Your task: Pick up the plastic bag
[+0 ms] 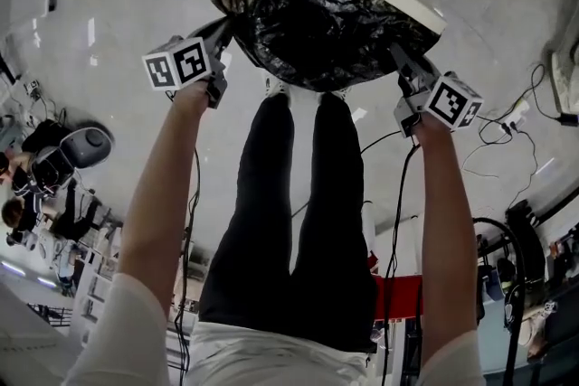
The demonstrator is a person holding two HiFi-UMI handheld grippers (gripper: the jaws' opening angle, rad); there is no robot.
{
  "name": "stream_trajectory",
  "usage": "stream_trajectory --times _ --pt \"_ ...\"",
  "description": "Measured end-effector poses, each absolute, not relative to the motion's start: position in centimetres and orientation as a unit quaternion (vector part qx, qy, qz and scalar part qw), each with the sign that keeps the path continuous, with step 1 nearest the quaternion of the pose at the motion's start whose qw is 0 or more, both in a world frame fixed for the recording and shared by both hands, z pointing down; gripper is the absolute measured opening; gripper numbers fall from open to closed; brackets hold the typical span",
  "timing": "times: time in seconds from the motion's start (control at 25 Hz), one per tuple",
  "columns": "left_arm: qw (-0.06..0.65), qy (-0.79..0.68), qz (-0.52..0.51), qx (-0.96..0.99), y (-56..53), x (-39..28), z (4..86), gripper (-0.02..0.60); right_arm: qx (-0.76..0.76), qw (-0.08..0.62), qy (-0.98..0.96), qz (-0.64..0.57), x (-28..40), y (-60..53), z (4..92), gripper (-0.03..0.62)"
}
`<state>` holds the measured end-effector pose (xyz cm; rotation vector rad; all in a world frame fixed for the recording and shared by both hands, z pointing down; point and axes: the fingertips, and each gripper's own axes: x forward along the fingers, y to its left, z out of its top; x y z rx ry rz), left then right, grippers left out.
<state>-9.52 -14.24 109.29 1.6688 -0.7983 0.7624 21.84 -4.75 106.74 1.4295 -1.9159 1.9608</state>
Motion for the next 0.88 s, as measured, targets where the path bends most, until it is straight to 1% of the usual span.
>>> stream_trajectory --times 0.04,0.08,0.48,0.88 --pt "0.534 -0.338 0.327 0.703 -14.1 -9.6 108.9 0.006 0.47 0.035 -0.619 0.628 21.9 -4.6 106.4 0.006" --pt "0.529 -0.34 0.332 0.704 -14.0 -9.9 108.3 0.006 0.474 0.042 -0.62 0.624 21.7 -4.4 105.9 0.003" --pt "0.51 -0.326 0.351 0.714 -11.2 -11.3 99.9 0.006 0.497 0.104 -0.624 0.593 21.3 -3.2 97.8 0.002" --pt "0.493 -0.324 0.323 0.74 -9.5 -11.6 90.5 0.006 0.509 0.117 -0.64 0.564 18.4 -2.1 88.7 0.002"
